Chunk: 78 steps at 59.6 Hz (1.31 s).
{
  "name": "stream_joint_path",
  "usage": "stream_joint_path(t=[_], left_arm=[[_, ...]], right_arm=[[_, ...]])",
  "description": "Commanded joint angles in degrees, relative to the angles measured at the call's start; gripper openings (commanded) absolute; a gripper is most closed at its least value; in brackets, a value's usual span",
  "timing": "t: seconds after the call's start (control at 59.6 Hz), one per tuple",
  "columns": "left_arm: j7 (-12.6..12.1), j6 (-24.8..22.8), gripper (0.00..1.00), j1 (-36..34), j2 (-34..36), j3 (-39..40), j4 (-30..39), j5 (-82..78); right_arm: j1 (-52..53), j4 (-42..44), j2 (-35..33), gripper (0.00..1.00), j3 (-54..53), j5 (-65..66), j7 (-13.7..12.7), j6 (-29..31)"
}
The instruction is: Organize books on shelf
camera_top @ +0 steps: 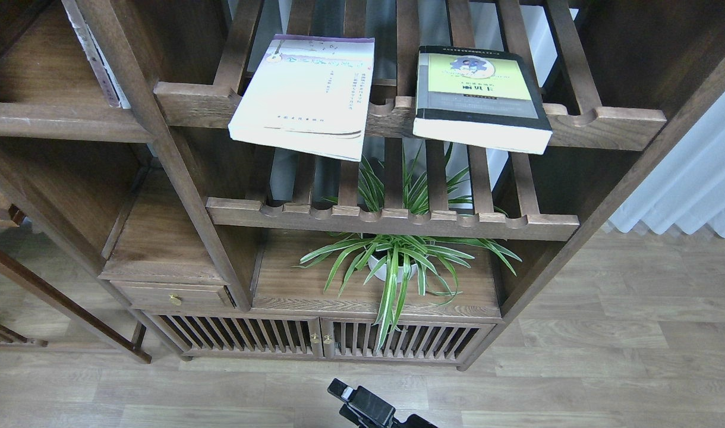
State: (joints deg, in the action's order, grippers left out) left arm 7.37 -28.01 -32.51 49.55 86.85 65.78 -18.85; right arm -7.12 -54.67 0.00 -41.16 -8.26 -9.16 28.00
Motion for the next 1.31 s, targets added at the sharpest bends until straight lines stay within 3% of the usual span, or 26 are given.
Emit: stream_joint_path(t=[0.0,0.285,0.738,1.157,1.291], left_arm=[[-1.13,0.01,0.08,-5.19,-5.25,-0.36,-2.5,-4.53],[-0.87,0.01,0.09,-14.33,-12.1,-3.0,-5.4,-17.27],[-0.69,0.01,0.09,-32.44,-15.44,-16.88,-20.95,-18.68],[0.63,0.01,0.12,-32.62,-18.52,-18.47,-25.44,-17.89],[0.8,0.01,0.28,-32.18,-19.05,-18.56,-25.44,-16.14]], right_arm=[[0.0,0.0,0.0,0.99,-0.07,0.0,0.02,0.0],[0.0,0.0,0.0,0.99,0.02,0.0,0.02,0.0],[0.0,-0.09,0.0,0.99,0.02,0.0,0.11,0.0],[0.0,-0.09,0.0,0.99,-0.07,-0.09,0.37,0.0],[0.0,-0.27,0.0,0.99,-0.07,-0.09,0.37,0.0]])
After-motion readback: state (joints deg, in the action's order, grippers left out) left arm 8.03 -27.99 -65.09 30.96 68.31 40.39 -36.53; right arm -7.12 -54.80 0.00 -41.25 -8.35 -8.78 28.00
